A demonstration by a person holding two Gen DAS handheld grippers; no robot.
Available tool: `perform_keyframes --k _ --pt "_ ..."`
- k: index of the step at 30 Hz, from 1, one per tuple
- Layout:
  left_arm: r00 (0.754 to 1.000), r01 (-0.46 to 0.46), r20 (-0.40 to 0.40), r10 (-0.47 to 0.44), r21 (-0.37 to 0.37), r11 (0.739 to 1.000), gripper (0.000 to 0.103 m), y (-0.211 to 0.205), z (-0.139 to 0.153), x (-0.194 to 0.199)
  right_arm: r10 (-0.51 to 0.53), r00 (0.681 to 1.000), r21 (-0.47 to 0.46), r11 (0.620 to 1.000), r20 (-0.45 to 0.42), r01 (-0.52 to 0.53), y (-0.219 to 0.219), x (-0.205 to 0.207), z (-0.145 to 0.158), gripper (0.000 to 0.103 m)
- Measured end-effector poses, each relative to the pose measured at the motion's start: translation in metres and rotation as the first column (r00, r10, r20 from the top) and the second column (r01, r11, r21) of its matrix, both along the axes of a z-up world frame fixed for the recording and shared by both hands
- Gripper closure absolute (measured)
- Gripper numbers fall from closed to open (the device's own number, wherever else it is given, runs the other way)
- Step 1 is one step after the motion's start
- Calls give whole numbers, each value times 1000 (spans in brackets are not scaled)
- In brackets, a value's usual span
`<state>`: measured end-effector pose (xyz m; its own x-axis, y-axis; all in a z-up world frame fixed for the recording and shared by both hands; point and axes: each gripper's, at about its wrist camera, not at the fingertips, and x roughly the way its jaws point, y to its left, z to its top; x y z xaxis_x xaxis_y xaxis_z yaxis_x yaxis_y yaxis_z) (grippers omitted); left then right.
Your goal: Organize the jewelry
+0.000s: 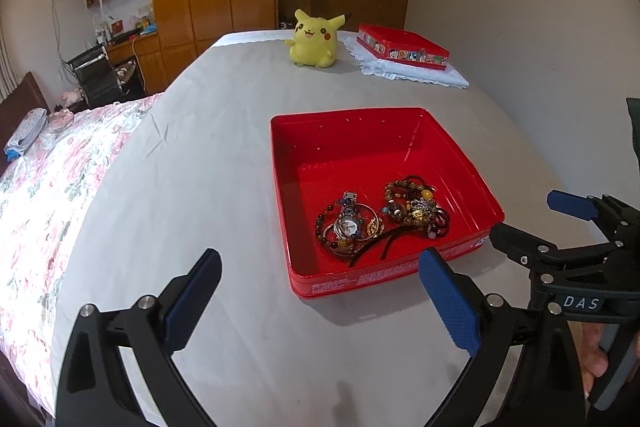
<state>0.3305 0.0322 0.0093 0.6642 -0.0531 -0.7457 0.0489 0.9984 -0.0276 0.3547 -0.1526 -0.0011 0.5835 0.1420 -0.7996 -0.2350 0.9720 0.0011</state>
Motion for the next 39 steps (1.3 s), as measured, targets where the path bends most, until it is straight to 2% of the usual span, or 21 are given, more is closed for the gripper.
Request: perform_keyframes --k 39 --pt "1000 0 1 0 7 1000 5 -1 4 -6 -1 1000 6 1000 12 1 -2 -5 6 3"
